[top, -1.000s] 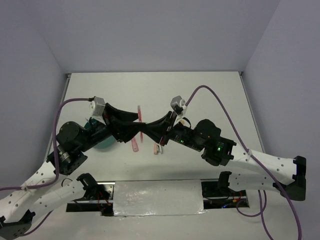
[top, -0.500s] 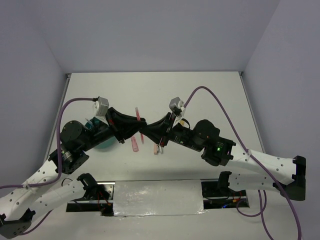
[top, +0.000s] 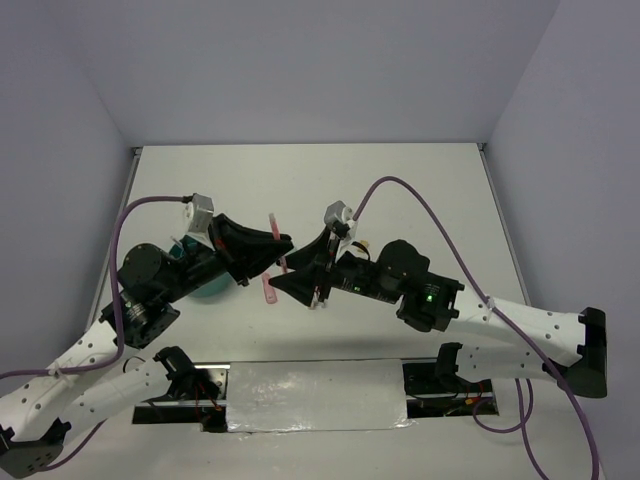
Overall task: Sort the stationery into containers
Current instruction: Close the pen cap on the pen.
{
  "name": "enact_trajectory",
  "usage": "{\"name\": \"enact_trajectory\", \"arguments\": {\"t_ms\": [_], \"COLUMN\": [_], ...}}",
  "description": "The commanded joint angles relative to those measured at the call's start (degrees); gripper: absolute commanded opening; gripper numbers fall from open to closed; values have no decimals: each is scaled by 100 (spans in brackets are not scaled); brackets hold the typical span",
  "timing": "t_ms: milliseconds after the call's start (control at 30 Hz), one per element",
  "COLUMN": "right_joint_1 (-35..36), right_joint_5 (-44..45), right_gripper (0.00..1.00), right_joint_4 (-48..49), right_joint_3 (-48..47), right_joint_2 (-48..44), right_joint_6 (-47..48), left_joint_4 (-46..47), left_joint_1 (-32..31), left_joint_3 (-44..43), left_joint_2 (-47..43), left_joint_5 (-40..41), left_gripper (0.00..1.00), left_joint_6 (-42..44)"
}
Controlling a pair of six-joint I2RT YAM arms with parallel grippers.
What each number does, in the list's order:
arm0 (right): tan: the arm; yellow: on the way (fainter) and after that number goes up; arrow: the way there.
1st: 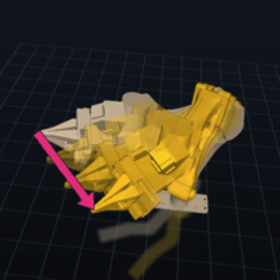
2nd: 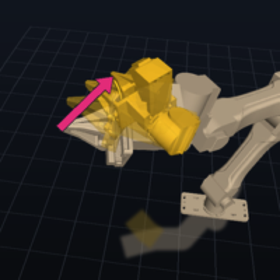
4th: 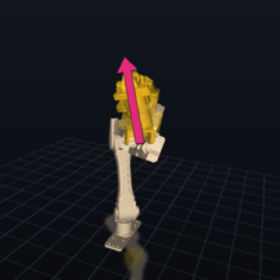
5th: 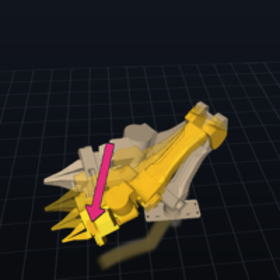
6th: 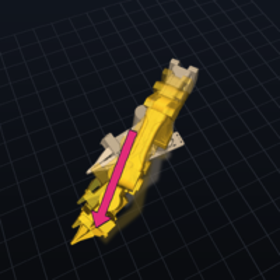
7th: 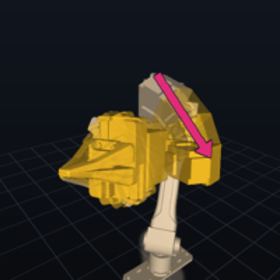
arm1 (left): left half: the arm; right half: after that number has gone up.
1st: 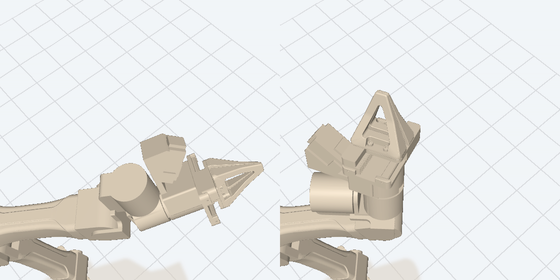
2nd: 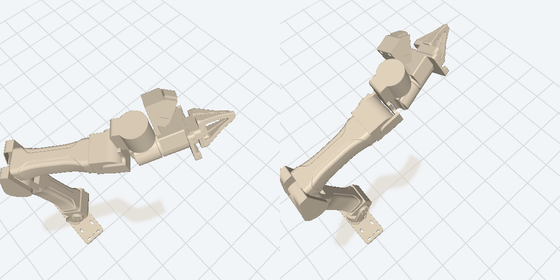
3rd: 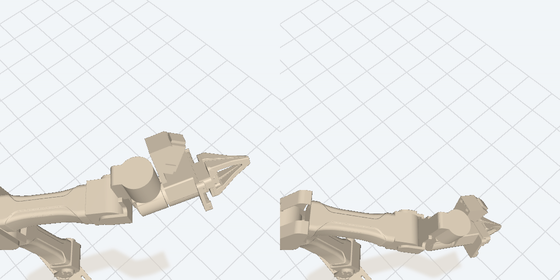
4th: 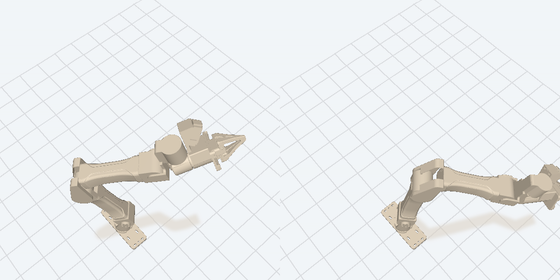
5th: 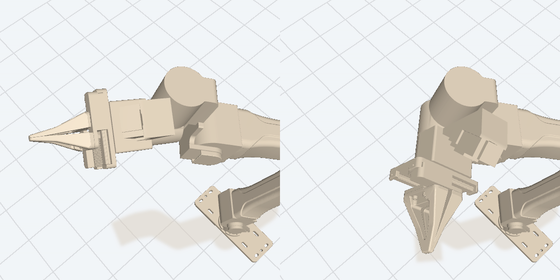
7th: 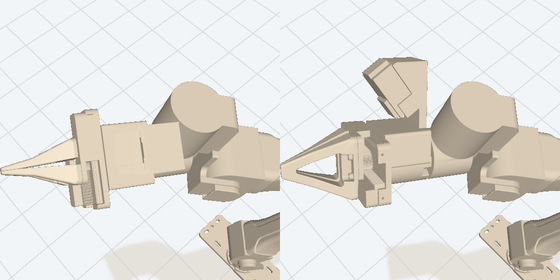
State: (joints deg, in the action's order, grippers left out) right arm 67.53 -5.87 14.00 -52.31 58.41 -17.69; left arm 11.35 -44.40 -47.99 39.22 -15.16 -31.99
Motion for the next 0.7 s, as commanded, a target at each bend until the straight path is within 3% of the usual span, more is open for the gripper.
{"name": "enact_trajectory", "arguments": {"t_ms": [0,267,333,367,467,567,600,633,667], "right_joint_1": [50,41,41,41,41,32,41,41,41], "right_joint_5": [-2,226,253,253,332,420,411,385,385], "right_gripper": [56,44,35,20,0,0,0,0,0], "right_joint_4": [147,173,156,138,173,252,261,244,235], "right_joint_3": [-209,-429,-455,-481,-438,-333,-315,-280,-271], "right_joint_2": [12,74,91,117,109,65,56,39,39], "right_joint_6": [73,196,222,231,222,196,187,170,152], "left_joint_4": [499,613,631,631,631,596,596,596,613], "left_joint_1": [19,19,19,19,19,28,19,19,19], "left_joint_3": [79,219,255,255,228,176,167,167,158], "left_joint_2": [-38,-64,-81,-90,-116,-108,-99,-125,-143], "left_joint_5": [-145,-242,-225,-224,-216,-224,-207,-181,-163], "left_gripper": [0,0,0,0,0,1,23,38,63], "left_joint_6": [-167,-255,-282,-290,-290,-299,-291,-273,-256]}}
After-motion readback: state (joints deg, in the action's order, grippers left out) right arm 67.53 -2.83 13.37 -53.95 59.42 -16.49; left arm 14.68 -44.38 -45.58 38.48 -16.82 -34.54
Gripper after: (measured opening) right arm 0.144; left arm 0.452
